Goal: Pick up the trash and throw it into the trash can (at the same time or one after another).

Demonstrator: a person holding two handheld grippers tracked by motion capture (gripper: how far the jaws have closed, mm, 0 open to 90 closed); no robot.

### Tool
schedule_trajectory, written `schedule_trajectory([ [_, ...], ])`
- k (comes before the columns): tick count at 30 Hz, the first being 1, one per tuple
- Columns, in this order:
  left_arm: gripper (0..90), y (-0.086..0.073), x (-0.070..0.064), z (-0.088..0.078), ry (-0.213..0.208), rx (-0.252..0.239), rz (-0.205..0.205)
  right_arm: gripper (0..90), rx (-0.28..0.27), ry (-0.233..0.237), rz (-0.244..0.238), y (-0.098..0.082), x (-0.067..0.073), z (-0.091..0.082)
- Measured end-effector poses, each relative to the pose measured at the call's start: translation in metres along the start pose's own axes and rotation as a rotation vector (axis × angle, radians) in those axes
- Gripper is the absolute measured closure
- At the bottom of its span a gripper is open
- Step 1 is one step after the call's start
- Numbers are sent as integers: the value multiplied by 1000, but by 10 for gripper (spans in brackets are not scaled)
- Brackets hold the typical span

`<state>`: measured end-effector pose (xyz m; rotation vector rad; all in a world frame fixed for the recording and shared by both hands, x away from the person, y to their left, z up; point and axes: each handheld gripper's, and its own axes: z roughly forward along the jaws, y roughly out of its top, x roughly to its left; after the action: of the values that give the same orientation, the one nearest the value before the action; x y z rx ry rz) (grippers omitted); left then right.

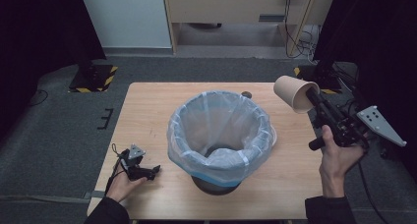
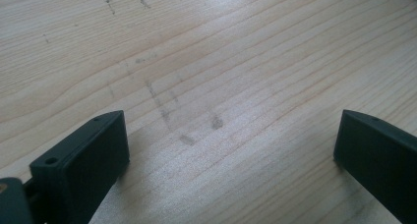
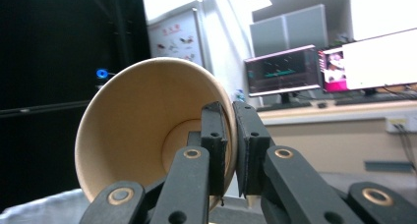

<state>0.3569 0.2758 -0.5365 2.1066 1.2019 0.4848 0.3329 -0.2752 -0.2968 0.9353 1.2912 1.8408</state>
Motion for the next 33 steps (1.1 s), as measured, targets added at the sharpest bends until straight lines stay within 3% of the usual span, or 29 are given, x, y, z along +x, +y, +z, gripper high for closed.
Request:
schedule_trajectory([
  [6,0,0,0,0,0,0,0,846,-13,73,0,8,16,1],
  [7,0,0,0,0,0,0,0,846,-10,107,5,10,23,2],
  [11,0,0,0,0,0,0,0,845,12,163,1,12,33,4],
  [20,0,0,0,0,0,0,1,845,122,274,11,3,50,16],
  [22,0,0,0,0,0,0,0,845,131,281,9,1,52,18],
  [25,0,0,0,0,0,0,1,842,197,317,0,-6,59,25],
  [33,0,0,0,0,0,0,0,840,307,361,-26,-22,70,36],
])
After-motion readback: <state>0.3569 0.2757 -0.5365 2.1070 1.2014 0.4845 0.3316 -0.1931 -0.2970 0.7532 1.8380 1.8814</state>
